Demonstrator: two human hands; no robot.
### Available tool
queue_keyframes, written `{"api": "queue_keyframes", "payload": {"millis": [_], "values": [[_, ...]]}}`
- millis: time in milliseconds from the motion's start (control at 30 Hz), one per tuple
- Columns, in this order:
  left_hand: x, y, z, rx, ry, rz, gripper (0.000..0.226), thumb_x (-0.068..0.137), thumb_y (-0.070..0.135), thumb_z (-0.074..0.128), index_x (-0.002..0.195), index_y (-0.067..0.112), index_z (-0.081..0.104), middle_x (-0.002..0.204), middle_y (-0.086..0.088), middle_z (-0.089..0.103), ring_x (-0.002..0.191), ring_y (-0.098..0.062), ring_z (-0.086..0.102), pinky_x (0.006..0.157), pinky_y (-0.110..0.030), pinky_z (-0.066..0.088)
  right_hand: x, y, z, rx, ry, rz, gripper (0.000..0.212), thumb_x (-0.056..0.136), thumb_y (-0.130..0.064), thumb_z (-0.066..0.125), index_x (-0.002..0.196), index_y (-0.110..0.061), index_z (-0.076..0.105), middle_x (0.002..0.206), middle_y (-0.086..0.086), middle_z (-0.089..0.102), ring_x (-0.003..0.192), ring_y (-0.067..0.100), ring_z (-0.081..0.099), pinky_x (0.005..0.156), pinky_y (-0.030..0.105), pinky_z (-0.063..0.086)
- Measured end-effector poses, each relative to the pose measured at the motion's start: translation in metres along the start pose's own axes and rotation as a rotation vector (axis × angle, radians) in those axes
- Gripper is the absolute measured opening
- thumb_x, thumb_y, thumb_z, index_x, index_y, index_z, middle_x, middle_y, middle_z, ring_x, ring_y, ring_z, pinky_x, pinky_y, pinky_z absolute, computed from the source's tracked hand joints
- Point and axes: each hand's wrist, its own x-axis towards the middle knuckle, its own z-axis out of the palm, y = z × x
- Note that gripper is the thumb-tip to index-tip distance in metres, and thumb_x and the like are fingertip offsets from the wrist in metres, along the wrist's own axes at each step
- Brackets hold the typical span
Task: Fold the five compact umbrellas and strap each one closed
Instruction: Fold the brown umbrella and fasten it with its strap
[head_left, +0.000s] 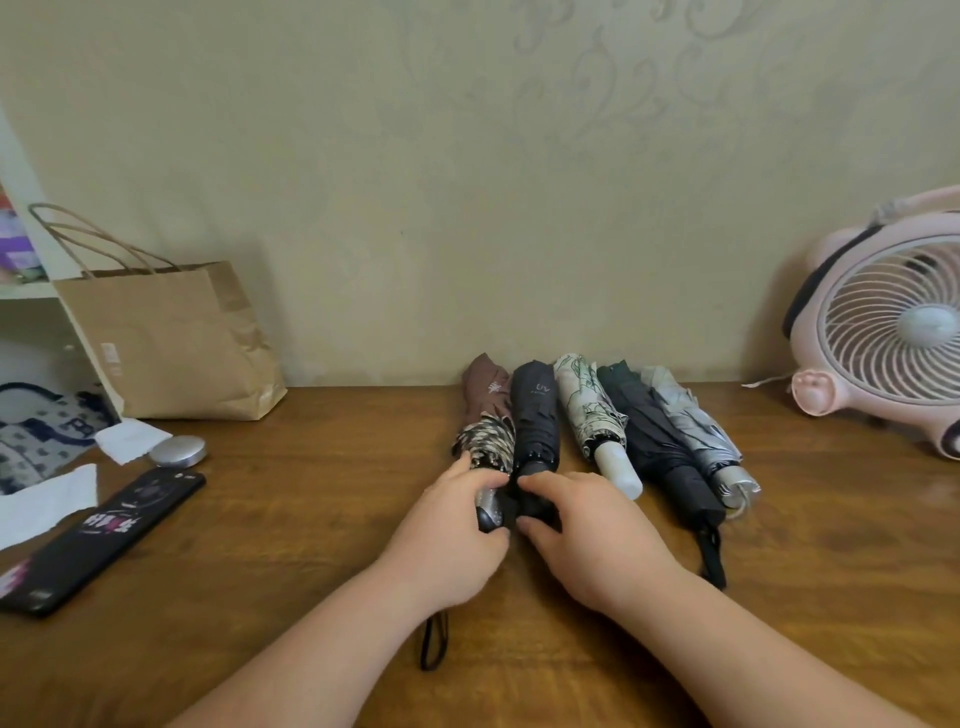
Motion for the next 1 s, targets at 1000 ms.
{"api": "queue_keyframes", "payload": {"millis": [1000], "values": [[0.018, 0.000, 0.018, 0.074, 0.090, 0.095, 0.055, 0.099, 0.040, 0.061, 0.150, 0.038, 0.040, 0.168, 0.016, 0.010, 0.152, -0.008, 0.023, 0.119, -0.027, 0.027, 0.015, 0.021, -0.035, -0.242, -0.008, 0.388, 0.031, 0.096, -0.049, 0.055, 0.108, -0.020, 0.055, 0.108, 0.003, 0.066, 0.103, 0.027, 0.063, 0.072, 0.031, 0.039]]}}
